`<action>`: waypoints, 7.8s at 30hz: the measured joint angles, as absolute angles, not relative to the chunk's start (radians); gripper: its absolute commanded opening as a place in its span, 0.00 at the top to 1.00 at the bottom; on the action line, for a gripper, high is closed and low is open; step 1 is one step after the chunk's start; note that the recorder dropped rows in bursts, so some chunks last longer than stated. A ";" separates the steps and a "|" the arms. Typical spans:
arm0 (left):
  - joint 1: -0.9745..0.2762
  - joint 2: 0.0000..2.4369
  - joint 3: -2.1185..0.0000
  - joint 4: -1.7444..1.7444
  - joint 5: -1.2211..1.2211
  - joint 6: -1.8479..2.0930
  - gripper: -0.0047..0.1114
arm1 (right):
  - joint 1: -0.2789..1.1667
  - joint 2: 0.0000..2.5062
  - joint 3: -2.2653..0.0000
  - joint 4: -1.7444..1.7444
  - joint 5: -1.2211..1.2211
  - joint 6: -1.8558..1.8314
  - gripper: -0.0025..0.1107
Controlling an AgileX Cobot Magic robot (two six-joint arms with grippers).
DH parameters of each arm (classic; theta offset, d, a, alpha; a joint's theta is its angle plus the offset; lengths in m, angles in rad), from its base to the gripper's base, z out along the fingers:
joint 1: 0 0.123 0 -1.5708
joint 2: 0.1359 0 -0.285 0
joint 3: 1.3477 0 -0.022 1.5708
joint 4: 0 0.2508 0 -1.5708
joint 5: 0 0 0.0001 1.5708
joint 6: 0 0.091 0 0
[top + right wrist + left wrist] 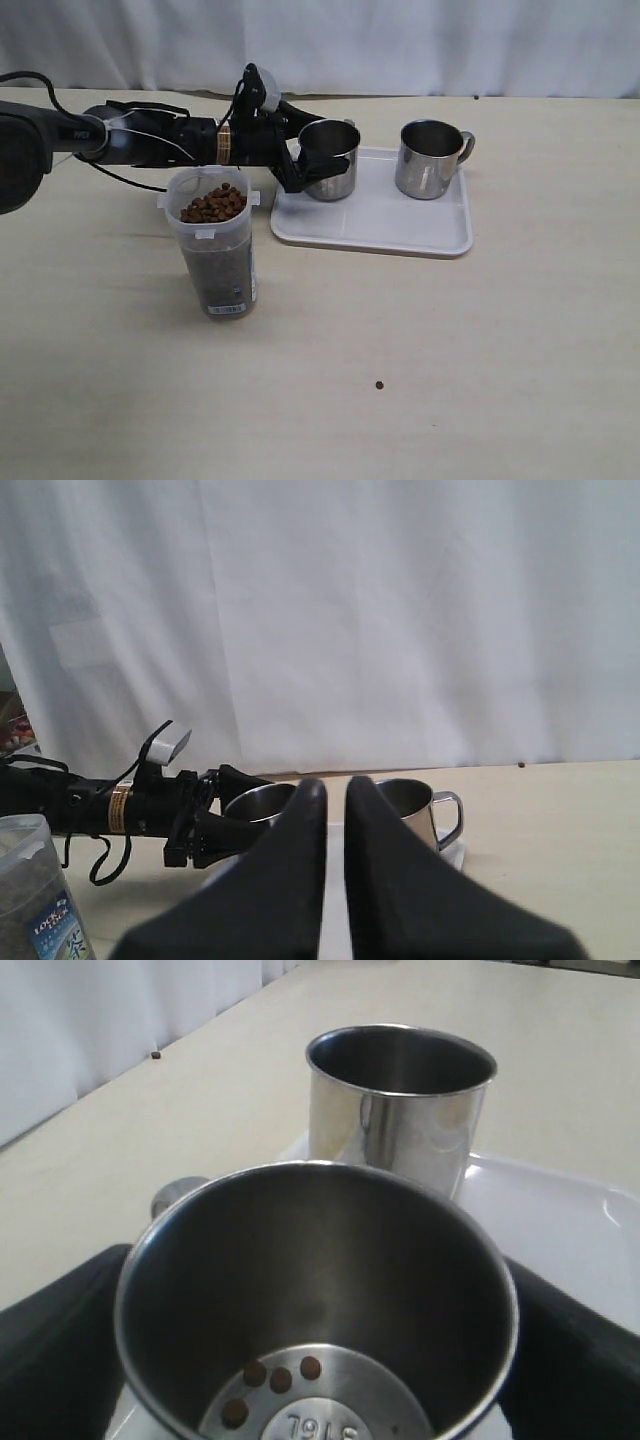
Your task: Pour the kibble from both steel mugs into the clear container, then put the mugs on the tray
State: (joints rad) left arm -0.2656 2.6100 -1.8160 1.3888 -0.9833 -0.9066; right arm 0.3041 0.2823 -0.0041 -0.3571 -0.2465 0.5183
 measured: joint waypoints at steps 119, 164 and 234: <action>0.113 0.008 -0.003 0.441 -0.076 -0.598 0.96 | 0.304 0.274 -0.004 -0.357 -0.244 0.518 0.93; 0.011 0.003 -0.003 0.000 0.157 0.045 0.96 | 0.304 0.275 -0.004 -0.357 -0.244 0.518 0.93; 0.011 0.003 -0.003 0.000 0.157 0.053 0.96 | 0.053 0.004 -0.004 0.067 0.059 -0.078 0.93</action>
State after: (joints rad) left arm 0.0109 0.0029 -0.0034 0.0000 0.1572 0.0533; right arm 0.0529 0.0042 -0.0041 0.0671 0.0587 -0.0781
